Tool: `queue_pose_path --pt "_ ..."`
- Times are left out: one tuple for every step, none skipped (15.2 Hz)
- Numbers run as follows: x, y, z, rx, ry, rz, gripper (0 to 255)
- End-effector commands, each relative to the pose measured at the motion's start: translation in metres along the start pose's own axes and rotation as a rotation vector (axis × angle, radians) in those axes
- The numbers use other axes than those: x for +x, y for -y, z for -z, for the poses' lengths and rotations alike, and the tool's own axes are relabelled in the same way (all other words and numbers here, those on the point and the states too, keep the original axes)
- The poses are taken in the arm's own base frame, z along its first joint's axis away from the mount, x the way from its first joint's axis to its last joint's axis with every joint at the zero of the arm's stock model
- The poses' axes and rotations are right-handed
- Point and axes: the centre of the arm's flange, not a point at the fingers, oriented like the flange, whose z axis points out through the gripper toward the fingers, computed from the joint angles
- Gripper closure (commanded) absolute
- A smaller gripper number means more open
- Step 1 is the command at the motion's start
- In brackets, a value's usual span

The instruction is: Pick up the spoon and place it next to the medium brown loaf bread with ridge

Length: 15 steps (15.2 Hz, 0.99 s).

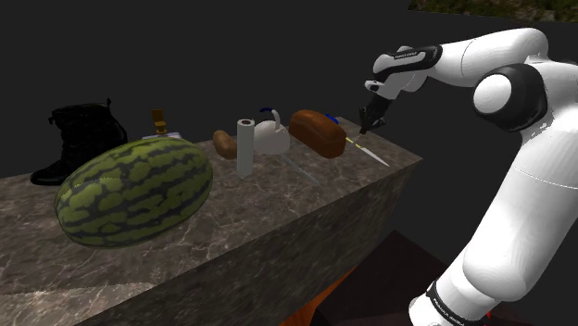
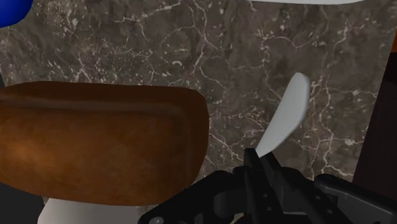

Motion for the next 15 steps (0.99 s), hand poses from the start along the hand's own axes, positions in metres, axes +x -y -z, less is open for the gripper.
queue_pose_path --pt "-0.003 0.002 -0.011 0.000 0.000 0.000 255" --pt "-0.004 0.003 -0.016 0.000 0.000 0.000 255" --pt "-0.004 0.004 -0.021 0.000 0.000 0.000 255" --pt "-0.005 0.004 -0.026 0.000 0.000 0.000 255" --pt "-0.006 0.005 -0.031 0.000 0.000 0.000 255" --pt "-0.007 0.006 -0.037 0.000 0.000 0.000 255" --pt "-0.007 0.007 -0.042 0.000 0.000 0.000 255" --pt "-0.008 0.008 -0.047 0.000 0.000 0.000 255" --pt "-0.009 0.008 -0.052 0.000 0.000 0.000 255" --pt "-0.010 0.009 -0.057 0.000 0.000 0.000 255" --pt "-0.010 0.010 -0.062 0.000 0.000 0.000 255" --pt "-0.011 0.011 -0.068 0.000 0.000 0.000 255" --pt "-0.012 0.012 -0.073 0.000 0.000 0.000 255" --pt "-0.013 0.012 -0.078 0.000 0.000 0.000 255" --pt "-0.013 0.013 -0.083 0.000 0.000 0.000 255"
